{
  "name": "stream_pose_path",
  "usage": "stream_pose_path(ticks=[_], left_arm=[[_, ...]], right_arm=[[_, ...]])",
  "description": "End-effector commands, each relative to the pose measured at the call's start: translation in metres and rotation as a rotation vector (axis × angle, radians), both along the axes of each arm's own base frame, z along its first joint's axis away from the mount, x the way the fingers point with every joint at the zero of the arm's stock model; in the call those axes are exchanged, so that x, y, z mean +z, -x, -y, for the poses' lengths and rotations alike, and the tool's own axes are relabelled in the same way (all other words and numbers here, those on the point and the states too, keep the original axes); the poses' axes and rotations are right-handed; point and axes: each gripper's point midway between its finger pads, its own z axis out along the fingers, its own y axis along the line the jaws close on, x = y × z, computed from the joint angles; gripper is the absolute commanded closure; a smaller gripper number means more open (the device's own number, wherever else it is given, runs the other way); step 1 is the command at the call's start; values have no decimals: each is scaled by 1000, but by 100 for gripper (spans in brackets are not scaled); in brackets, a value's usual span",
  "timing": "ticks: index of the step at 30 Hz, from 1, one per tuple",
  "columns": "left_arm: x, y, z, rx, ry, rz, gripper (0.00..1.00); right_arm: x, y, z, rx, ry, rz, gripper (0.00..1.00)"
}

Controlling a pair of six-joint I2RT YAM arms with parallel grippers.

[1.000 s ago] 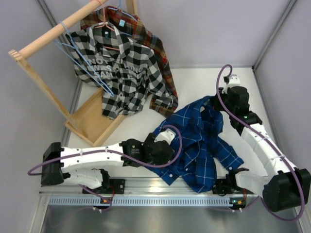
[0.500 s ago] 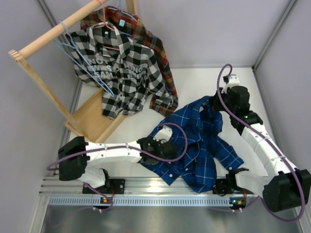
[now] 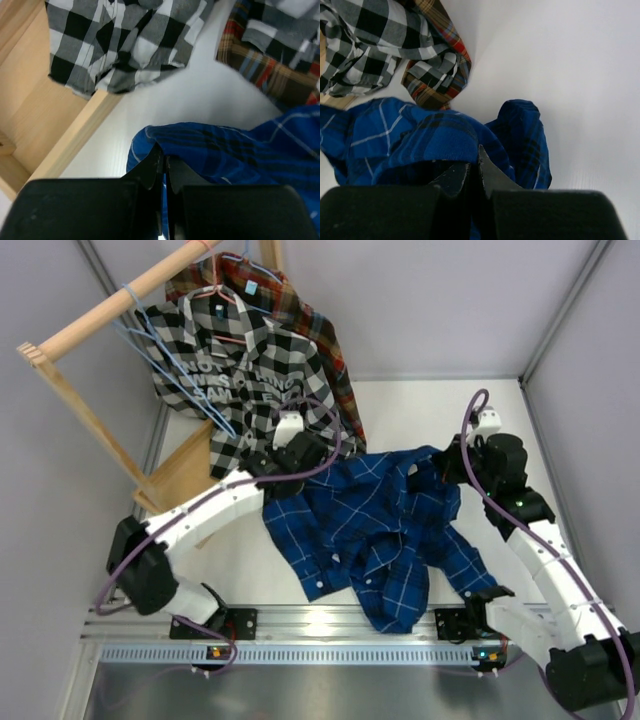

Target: Place the shirt on the hanger

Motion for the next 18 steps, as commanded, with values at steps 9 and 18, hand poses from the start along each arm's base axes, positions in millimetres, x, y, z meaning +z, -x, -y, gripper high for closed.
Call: stream_pose_path(ticks=[9,18], left_arm=[[-92,-113,-15,170,57,-188,100],[-152,-104,-30,164,59,-364,80]], right_arm=[[-38,8,29,-135,69,-121,100],[-57,7,33,-143,88,-182,100]])
